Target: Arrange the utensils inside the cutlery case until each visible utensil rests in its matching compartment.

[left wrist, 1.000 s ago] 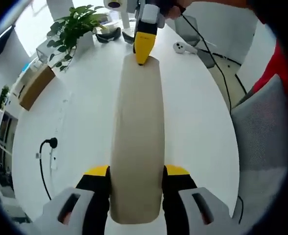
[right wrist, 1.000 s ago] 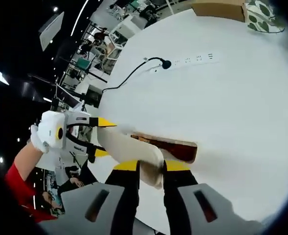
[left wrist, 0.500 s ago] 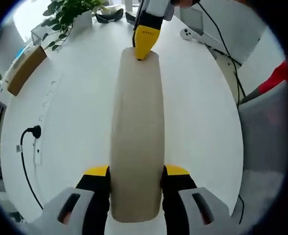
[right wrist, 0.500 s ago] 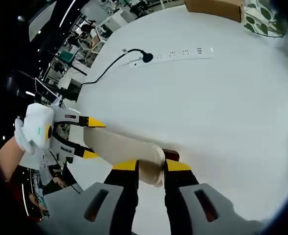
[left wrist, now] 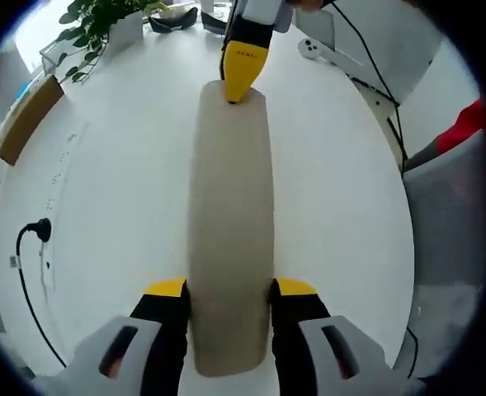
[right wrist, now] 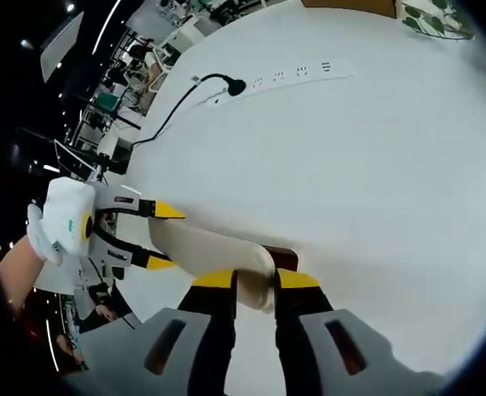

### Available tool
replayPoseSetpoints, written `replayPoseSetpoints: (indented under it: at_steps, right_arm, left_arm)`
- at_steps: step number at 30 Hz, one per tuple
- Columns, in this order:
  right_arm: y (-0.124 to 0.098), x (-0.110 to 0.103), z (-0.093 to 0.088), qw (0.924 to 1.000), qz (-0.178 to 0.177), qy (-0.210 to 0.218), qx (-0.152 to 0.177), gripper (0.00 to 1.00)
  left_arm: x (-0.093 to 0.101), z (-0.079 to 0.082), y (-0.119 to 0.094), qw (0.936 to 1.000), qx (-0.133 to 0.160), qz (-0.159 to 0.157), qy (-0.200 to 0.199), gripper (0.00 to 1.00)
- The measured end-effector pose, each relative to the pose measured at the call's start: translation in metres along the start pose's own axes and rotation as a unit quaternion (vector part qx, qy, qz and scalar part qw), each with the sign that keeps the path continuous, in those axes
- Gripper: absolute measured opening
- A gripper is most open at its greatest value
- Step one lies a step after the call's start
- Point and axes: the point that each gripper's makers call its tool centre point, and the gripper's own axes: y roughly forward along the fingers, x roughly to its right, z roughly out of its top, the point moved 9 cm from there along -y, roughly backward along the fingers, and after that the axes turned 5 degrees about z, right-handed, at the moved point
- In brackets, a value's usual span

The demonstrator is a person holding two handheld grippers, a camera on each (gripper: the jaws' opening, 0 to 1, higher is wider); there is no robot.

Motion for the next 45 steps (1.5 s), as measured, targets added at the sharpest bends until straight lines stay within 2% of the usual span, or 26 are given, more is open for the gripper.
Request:
replayPoseSetpoints:
  at_steps: [4,6,8,10,17,19,20,21,22,24,28,30,31,34,37,42,45]
  right_arm:
    - [0.001,0.001,-0.003,1.0,0.003,0.006,0.001,0.13]
    - [0.0,0.003,-0.003,0.9999,0.006,0.012,0.003,0.13]
    - [0.0,0.004,-0.003,0.9995,0.016,0.022,0.011,0.12]
    - [0.001,0.008,-0.004,0.9992,0.018,0.035,0.011,0.11]
    - [0.004,0.018,-0.006,0.9987,0.0,0.044,0.023,0.07]
    - [0.006,0.021,-0.012,0.9991,-0.009,0.04,0.009,0.0]
    - [0.006,0.02,-0.016,0.9992,-0.012,0.038,0.003,0.0]
    - [0.006,0.021,-0.018,0.9996,-0.01,0.027,0.001,0.0]
    - [0.008,0.023,-0.018,0.9995,-0.011,0.028,0.005,0.0]
    - [0.008,0.029,-0.019,0.9995,-0.021,0.023,0.007,0.0]
    - [0.006,0.03,-0.017,0.9994,-0.024,0.014,0.019,0.0]
    - [0.003,0.03,-0.014,0.9988,-0.034,0.0,0.035,0.06]
    - [0.004,0.031,-0.015,0.9986,-0.036,-0.007,0.039,0.14]
    - [0.007,0.03,-0.016,0.9991,-0.021,0.002,0.038,0.24]
    - [0.015,0.033,-0.016,0.9987,0.002,0.025,0.044,0.22]
    - [0.026,0.033,-0.021,0.9985,-0.003,0.022,0.05,0.23]
    - [0.029,0.034,-0.023,0.9972,0.007,0.038,0.064,0.24]
  left_arm:
    - [0.002,0.002,0.002,0.9999,0.002,-0.008,0.007,0.38]
    - [0.001,0.005,0.001,0.9998,0.013,-0.012,-0.009,0.37]
    - [0.002,0.005,0.002,0.9998,0.015,-0.011,-0.001,0.37]
    - [0.002,0.006,0.002,0.9997,0.014,-0.015,-0.013,0.37]
    - [-0.004,0.011,0.003,0.9995,0.029,-0.011,-0.003,0.37]
    - [-0.004,0.009,0.004,0.9996,0.027,-0.009,-0.004,0.37]
    - [-0.003,0.008,0.004,0.9994,0.028,-0.018,-0.002,0.37]
    - [-0.004,0.007,0.004,0.9996,0.027,-0.006,0.003,0.35]
    - [-0.005,0.007,0.004,0.9996,0.026,-0.003,0.01,0.35]
    - [-0.002,0.008,0.004,0.9991,0.033,-0.025,0.01,0.31]
    - [-0.006,0.01,0.003,0.9992,0.032,-0.022,0.01,0.3]
    - [-0.009,0.01,0.003,0.9992,0.033,-0.022,0.006,0.29]
    - [-0.01,0.01,0.004,0.9992,0.031,-0.024,0.004,0.29]
    - [-0.012,0.011,0.005,0.9992,0.028,-0.026,0.003,0.28]
    - [-0.013,0.014,0.007,0.9992,0.03,-0.024,0.002,0.27]
    - [-0.012,0.017,0.009,0.9993,0.031,-0.022,-0.001,0.26]
    - [-0.011,0.017,0.011,0.9993,0.031,-0.019,-0.003,0.26]
